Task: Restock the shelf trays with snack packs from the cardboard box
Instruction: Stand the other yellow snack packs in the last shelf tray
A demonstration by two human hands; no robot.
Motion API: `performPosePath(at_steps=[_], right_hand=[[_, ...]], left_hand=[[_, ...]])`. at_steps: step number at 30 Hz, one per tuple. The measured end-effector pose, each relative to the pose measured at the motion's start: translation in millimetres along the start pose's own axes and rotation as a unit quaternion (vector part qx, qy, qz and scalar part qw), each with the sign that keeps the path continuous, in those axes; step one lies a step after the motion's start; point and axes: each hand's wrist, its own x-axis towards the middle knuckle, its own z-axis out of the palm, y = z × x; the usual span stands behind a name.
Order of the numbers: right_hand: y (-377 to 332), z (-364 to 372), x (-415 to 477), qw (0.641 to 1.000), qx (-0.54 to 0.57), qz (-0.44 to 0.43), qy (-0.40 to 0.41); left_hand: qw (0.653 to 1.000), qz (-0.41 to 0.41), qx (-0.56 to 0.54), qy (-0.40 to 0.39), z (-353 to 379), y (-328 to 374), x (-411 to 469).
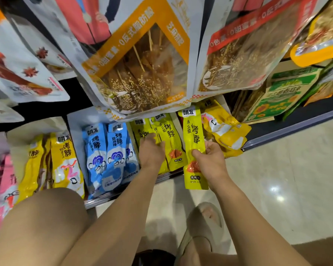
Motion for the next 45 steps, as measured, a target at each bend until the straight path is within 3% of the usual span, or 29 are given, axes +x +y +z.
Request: performPosePath(at_steps=[6,13,22,29,36,39,45], right_hand=[[-2,52,2,0.997,-0.031,0.009,-0.064],[6,98,16,0.989,-0.109,0.004,-0.103],[10,140,27,0.964,-0.245,-0.013,-0.104],[1,140,9,0.937,-0.331,-0.040,-0.102],[-23,119,-39,0.869,-0.467,-0.123,-0.103],[-32,111,-68,0.830,-0.519,-0.176,-0.106],[-46,93,-133,0.731,-0.625,-0.248,-0.116]], left_hand=[[0.993,0.019,0.004,0.120,-46,-25,-11],[1.000,0.010,0.008,0.012,-65,-62,2],[0.999,0.024,0.014,0.018,-62,-65,4],[0.999,-0.019,-0.019,-0.036,-73,-55,1],[0.997,-0.012,0.013,-0.069,-97,-46,-31],[0.993,0.036,0.105,-0.048,-113,-46,-54],[0.946,0.118,0.301,-0.006,-163,-58,-112]])
